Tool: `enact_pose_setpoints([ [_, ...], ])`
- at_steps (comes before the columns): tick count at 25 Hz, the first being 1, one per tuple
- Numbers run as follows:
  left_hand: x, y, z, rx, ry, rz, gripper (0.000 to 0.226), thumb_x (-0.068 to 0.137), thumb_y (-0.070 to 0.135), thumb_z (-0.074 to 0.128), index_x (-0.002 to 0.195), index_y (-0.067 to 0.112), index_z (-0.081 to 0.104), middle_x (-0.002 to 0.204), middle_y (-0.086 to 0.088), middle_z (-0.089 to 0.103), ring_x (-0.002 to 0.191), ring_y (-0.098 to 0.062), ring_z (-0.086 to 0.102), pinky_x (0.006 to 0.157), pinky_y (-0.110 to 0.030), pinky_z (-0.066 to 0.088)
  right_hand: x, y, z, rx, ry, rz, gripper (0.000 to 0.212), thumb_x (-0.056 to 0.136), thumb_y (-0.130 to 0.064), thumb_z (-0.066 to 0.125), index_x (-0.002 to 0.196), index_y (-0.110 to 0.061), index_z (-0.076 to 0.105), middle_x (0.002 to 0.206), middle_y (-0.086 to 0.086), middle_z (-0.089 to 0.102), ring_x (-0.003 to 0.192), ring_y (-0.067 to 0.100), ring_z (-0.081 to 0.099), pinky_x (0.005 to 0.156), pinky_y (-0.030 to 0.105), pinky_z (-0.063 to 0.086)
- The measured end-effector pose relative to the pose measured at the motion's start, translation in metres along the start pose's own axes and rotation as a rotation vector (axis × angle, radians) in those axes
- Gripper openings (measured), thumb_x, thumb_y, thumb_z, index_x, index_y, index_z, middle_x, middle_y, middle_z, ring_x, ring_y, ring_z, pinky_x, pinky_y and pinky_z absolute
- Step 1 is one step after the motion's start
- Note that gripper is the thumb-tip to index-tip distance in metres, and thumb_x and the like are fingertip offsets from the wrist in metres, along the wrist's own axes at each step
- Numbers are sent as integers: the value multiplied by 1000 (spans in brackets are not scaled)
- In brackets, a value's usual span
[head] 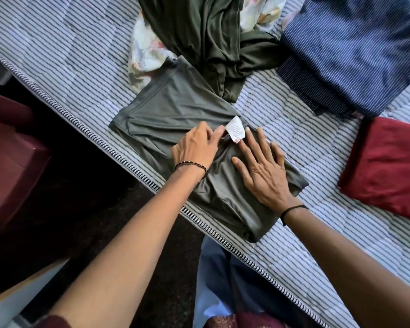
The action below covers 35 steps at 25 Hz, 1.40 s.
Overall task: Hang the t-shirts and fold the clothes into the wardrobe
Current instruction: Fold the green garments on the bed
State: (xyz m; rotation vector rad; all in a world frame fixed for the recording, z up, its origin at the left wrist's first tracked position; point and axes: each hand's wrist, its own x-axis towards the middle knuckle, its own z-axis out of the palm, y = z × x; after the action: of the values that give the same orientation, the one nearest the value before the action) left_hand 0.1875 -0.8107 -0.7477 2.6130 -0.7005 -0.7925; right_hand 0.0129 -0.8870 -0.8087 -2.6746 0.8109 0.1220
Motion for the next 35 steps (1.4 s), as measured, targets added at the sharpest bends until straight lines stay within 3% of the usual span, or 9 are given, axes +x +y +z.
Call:
enact_pose_setpoints([
  [3,-3,4,4,143,-79,144,63,81,81,43,107,24,50,113,1,64,108,-24,59,83,-39,38,-1,-1,-4,20,-6,8,65,108,-54,24,164,-22,18,172,-5,5,159,17,-5,127,46,9],
  [8,10,2,6,462,-83,250,35,99,47,47,118,18,48,113,-9,66,108,-34,62,71,-38,30,-20,19,1,-65,12,-37,65,107,-56,20,163,-23,21,172,-3,10,159,19,1,126,46,11],
  [11,-2,4,8,454,85,256,35,93,40,60,117,16,49,111,-6,61,100,-29,62,67,-39,35,-29,35,-7,-10,35,-14,64,107,-54,25,162,-21,26,171,-2,17,158,20,10,122,41,16],
  [15,-26,0,11,359,354,857,15,87,27,66,96,20,56,87,-1,58,77,-23,57,69,-36,38,-40,51,-30,188,187,154,49,107,-44,40,142,-11,48,138,9,56,123,28,51,100,34,35],
  [19,-74,-13,37,442,-78,1337,50,84,66,57,93,17,55,87,-2,57,76,-22,56,63,-35,41,-39,60,-44,353,157,232,40,100,-51,54,112,-13,59,100,0,64,96,23,60,83,33,47],
  [25,-114,-25,64,800,-174,1229,91,58,77,69,118,12,47,106,-11,51,84,-28,52,67,-42,51,-8,59,-73,402,-216,415,65,66,-81,70,88,-20,63,78,-5,67,76,14,62,72,35,53],
  [29,-127,-27,67,798,-162,1183,59,76,55,60,111,8,54,102,-14,56,76,-32,60,68,-42,51,0,57,-83,160,-486,373,84,56,-89,68,80,-10,60,76,2,64,72,21,59,66,38,51],
  [32,-133,-29,64,783,-106,1182,43,86,34,34,109,5,57,102,-15,57,77,-32,61,69,-40,51,1,58,-90,99,-635,337,71,59,-79,78,64,-13,52,64,2,52,61,18,48,57,33,35],
  [35,-143,-29,71,848,-16,1091,34,91,24,39,107,7,64,100,-15,63,88,-42,67,74,-50,56,-6,63,-105,327,-594,419,55,65,-56,89,58,-14,55,53,-7,51,54,10,49,52,24,35],
])
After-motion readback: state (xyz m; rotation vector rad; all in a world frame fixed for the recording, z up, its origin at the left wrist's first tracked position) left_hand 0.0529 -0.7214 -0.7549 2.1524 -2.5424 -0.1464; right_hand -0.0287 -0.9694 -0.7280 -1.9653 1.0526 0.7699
